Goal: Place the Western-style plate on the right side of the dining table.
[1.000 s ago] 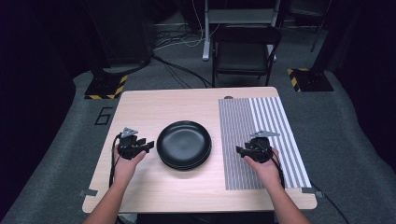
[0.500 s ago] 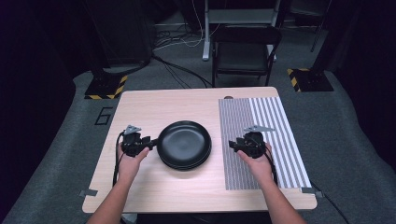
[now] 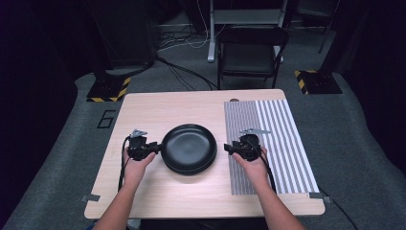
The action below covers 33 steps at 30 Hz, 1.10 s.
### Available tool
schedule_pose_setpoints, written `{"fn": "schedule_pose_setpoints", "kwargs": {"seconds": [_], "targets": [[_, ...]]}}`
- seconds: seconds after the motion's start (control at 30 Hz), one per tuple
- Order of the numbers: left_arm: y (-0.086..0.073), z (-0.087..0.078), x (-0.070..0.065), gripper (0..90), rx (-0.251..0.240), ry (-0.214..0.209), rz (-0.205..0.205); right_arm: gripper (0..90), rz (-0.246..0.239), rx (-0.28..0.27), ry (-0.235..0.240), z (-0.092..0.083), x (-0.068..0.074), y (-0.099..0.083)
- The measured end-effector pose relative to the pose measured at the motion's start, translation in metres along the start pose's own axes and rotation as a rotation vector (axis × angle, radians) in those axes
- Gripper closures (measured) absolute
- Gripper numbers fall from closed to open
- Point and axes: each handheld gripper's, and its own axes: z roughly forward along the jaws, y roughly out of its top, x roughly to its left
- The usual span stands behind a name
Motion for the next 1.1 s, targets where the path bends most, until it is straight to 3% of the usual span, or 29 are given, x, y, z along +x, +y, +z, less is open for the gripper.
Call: {"fn": "schedule_pose_setpoints", "kwargs": {"seconds": [0.1,0.37,0.7,0.77,0.8,0.87,0.93,1.1], "targets": [[-0.001,0.002,0.002,63.0,0.000,-0.012,-0.018,59.2,-0.006,0.004,-0.017,0.005,0.002,0.000],[-0.004,0.008,0.004,67.7,0.011,-0.030,-0.054,62.2,-0.021,0.025,0.002,0.018,0.010,0.000],[-0.005,0.009,0.006,76.4,0.019,-0.043,-0.089,61.7,0.053,0.031,-0.024,0.030,0.012,-0.002],[-0.006,0.009,0.006,77.1,0.011,-0.041,-0.096,62.2,0.076,0.019,-0.033,0.032,0.012,-0.002],[-0.007,0.009,0.006,77.2,0.003,-0.045,-0.115,62.2,0.114,0.012,-0.040,0.035,0.011,-0.002],[-0.007,0.009,0.006,77.3,0.003,-0.046,-0.116,62.3,0.127,0.012,-0.040,0.036,0.011,-0.002],[-0.006,0.007,0.006,78.9,-0.003,-0.041,-0.113,62.1,0.179,0.018,-0.015,0.042,0.009,-0.003],[-0.006,0.007,0.006,80.0,-0.002,-0.050,-0.113,63.5,0.202,0.008,-0.014,0.045,0.009,-0.004]]}}
